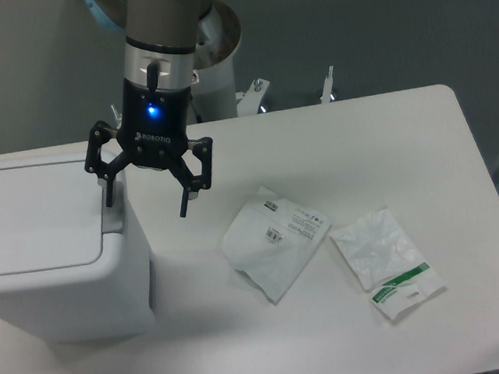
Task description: Open the trash can
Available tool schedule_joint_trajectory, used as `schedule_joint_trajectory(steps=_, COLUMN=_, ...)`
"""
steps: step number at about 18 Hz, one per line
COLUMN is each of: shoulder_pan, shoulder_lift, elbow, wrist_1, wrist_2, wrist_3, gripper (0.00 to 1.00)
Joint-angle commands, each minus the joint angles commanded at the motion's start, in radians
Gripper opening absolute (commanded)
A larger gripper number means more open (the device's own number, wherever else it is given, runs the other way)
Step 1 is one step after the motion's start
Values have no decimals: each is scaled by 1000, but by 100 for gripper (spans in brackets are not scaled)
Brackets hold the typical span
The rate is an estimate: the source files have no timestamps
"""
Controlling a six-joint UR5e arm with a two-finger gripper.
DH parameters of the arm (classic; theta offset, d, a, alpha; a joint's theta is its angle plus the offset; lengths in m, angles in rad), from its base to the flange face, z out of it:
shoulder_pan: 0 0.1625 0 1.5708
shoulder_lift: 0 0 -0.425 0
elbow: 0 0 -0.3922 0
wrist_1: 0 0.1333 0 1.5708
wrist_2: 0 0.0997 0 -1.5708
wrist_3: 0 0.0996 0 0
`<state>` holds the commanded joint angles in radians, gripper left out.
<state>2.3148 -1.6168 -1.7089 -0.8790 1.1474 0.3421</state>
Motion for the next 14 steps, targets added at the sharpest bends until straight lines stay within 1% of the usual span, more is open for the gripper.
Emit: schedule_joint_trajectory(steps=14, shoulder_pan=0, shoulder_lift=-2, elbow=-12, wrist_1=2, wrist_2=0, wrist_3=5, gripper=100)
